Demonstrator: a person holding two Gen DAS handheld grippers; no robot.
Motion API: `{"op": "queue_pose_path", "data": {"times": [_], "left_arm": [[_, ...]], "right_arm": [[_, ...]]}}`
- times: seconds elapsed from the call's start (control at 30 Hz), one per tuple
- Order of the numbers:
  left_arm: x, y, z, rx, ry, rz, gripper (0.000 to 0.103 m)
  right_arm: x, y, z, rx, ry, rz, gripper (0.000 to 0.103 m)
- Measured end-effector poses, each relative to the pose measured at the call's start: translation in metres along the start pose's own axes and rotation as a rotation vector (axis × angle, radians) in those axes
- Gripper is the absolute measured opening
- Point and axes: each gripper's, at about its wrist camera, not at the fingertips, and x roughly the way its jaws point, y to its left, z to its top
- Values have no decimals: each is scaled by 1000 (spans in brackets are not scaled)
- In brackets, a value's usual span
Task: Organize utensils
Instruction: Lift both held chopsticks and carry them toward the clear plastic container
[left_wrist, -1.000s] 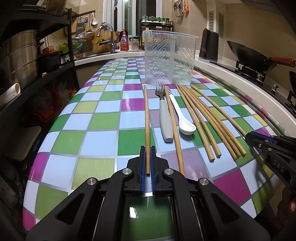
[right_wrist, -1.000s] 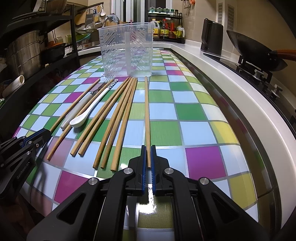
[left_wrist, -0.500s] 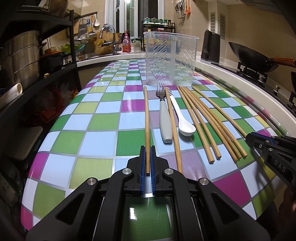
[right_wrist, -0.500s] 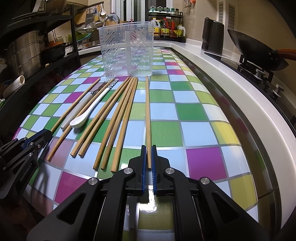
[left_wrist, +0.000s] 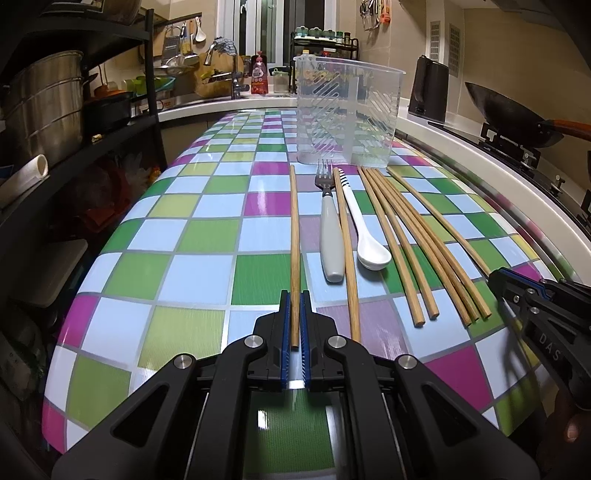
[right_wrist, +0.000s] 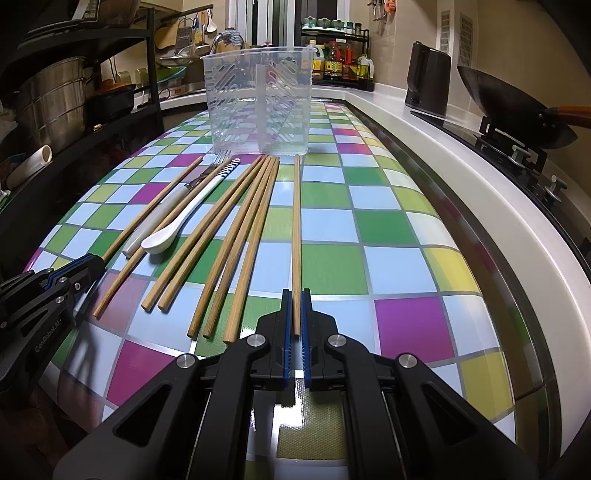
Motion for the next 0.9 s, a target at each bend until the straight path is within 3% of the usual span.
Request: {"op": "queue_pose_path", "data": {"times": [0.13, 0.3, 0.5, 0.9], "left_arm": [[-1, -2, -2, 21, -10, 4, 5], [-4, 10, 4, -28, -24, 5, 5], [-24, 11, 18, -9, -109, 4, 5], [-53, 9, 51, 47, -263, 9, 5]], "right_arm": [[-2, 0, -1, -1, -11, 7, 4], [-16, 1, 2, -29, -86, -14, 4], [-27, -6, 12, -10, -107, -20, 4], [-62, 3, 50, -46, -252, -64, 4]]}}
